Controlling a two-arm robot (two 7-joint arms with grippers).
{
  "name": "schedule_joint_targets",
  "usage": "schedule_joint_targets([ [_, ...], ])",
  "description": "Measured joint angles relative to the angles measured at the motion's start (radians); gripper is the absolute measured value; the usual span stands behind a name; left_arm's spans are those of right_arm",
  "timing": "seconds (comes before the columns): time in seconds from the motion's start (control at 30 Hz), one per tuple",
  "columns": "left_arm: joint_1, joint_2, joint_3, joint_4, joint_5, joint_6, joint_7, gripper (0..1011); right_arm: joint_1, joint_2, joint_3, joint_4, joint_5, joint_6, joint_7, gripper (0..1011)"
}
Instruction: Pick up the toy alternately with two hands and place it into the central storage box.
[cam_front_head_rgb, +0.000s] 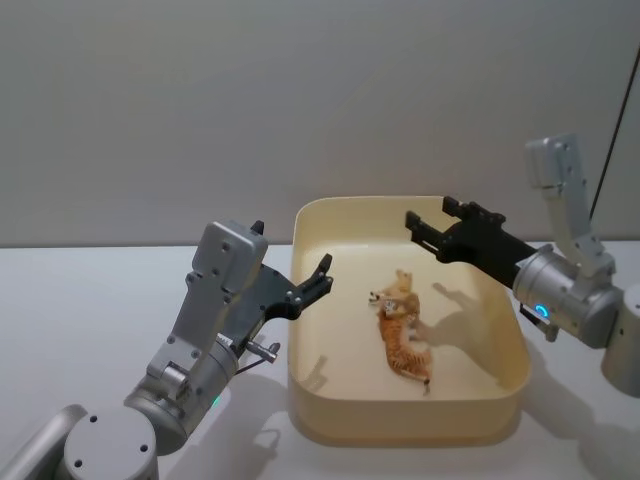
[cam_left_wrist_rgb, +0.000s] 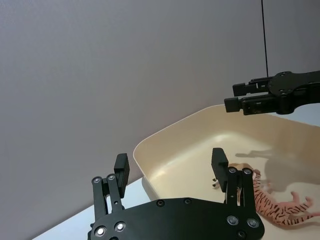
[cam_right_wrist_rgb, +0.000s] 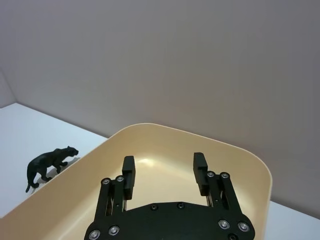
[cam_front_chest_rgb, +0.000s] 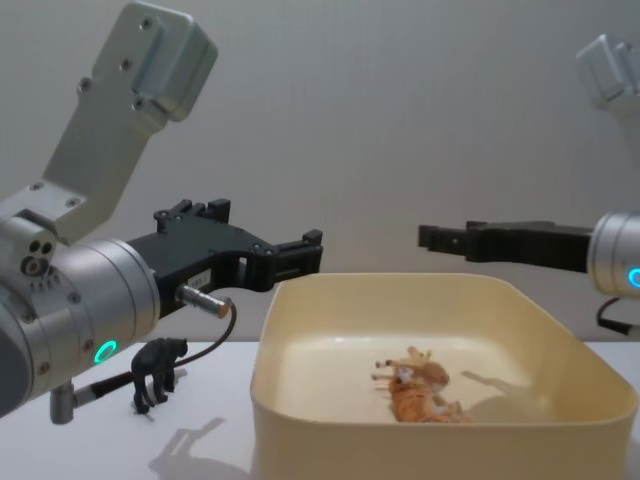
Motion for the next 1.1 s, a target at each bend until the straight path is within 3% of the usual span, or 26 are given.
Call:
schedule_joint_targets([
  [0.23,0.000,0.000,0.000,0.000,0.000,0.000,0.000,1002,0.015,-0.009,-0.007,0.022,-0.004,-0.006,0.011,857],
  [0.4,0.000,0.000,0.000,0.000,0.000,0.000,0.000,1001,-0.002,0.005,0.006,-0.008,0.011,-0.011,-0.002,991],
  [0.73,0.000,0.000,0.000,0.000,0.000,0.000,0.000,1001,-0.056,0.048,0.044,-0.101,0.054,-0.018,-0.043,1001],
  [1.1,0.000,0.000,0.000,0.000,0.000,0.000,0.000,1001,-0.083,0.069,0.063,-0.146,0.075,-0.020,-0.063,1001],
])
